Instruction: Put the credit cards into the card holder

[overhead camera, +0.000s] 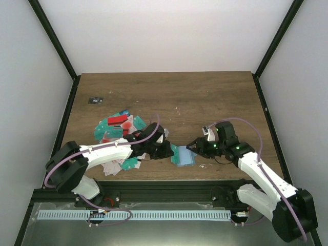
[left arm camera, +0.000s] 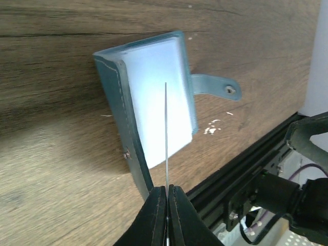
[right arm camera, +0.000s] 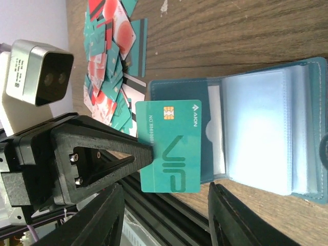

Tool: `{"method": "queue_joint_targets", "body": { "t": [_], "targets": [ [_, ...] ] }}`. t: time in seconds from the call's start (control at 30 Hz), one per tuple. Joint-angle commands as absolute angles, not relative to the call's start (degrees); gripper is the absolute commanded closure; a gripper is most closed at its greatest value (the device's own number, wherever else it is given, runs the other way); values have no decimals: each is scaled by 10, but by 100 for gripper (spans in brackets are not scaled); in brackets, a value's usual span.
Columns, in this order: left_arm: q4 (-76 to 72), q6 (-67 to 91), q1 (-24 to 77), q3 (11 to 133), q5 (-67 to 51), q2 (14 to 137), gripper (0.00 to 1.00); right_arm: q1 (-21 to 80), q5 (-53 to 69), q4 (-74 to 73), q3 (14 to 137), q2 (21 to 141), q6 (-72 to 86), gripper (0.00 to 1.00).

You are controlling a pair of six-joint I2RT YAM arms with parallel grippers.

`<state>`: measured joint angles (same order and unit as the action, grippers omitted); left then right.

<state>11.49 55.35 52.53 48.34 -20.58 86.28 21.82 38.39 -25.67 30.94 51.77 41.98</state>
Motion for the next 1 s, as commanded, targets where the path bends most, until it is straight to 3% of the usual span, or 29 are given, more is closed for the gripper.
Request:
{"method": "queue_joint_targets", "body": {
  "t": [0.0,0.33,0.97],
  "targets": [
    [141,531,516,468,-192,848,96,217,393,-212,301,555,406,54],
    [100,534,504,421,-207,853,96,217,414,-140,274,637,390,57],
    [-106,544,456,341,-336,904,96,216,307,-168,256,734,361,72]
  ]
}}
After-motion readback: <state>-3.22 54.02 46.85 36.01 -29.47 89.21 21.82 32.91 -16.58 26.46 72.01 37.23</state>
